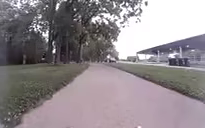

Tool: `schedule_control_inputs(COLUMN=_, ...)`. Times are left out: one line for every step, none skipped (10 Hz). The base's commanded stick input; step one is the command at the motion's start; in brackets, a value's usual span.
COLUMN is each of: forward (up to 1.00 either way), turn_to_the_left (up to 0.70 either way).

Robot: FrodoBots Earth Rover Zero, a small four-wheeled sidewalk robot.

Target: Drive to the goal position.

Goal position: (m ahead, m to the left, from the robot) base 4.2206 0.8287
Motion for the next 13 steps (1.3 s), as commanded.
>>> schedule_control_inputs(forward=0.70, turn_to_the_left=-0.06)
schedule_control_inputs(forward=0.70, turn_to_the_left=-0.04)
schedule_control_inputs(forward=0.70, turn_to_the_left=-0.03)
schedule_control_inputs(forward=0.70, turn_to_the_left=-0.01)
schedule_control_inputs(forward=0.70, turn_to_the_left=0.00)
schedule_control_inputs(forward=0.70, turn_to_the_left=0.00)
schedule_control_inputs(forward=0.70, turn_to_the_left=0.00)
schedule_control_inputs(forward=0.70, turn_to_the_left=0.00)
schedule_control_inputs(forward=0.70, turn_to_the_left=0.00)
schedule_control_inputs(forward=0.70, turn_to_the_left=0.00)
schedule_control_inputs(forward=0.70, turn_to_the_left=0.00)
schedule_control_inputs(forward=0.70, turn_to_the_left=0.00)
schedule_control_inputs(forward=0.70, turn_to_the_left=0.00)
